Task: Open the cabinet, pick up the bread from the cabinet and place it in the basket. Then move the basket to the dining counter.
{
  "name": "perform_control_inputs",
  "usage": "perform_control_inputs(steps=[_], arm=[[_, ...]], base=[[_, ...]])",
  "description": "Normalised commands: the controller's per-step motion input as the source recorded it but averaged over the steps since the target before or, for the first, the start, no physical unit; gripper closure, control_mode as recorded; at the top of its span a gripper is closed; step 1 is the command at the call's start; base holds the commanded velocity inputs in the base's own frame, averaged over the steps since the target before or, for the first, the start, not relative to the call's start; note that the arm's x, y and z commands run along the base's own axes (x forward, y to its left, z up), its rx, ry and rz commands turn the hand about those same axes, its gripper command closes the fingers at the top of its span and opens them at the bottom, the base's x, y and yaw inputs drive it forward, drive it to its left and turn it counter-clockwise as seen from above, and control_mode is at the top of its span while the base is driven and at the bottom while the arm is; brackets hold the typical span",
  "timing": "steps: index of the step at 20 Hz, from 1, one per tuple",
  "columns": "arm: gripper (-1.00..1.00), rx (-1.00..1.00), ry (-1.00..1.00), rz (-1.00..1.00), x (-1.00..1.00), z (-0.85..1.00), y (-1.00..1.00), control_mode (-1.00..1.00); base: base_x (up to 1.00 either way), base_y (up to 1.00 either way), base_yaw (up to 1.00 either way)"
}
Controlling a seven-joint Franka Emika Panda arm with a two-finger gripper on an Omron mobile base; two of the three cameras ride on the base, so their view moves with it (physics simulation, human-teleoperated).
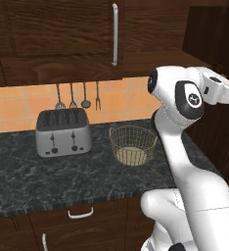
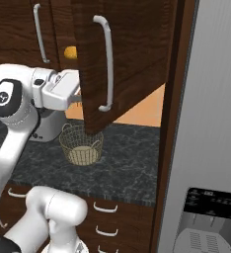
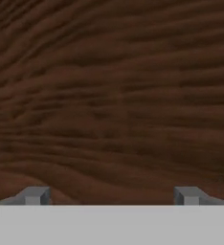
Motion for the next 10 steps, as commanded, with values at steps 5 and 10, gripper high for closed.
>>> perform_control_inputs(steps=[5,10], arm=[[-1.00,0.10,-0.02,0.00,0.00,-0.12,-1.00,-1.00],[-1.00,0.01,0.00,0.00,-0.04,-0.02,-0.30,-1.00]], base=[[0.00,0.00,0.00],[0.00,0.00,0.00]])
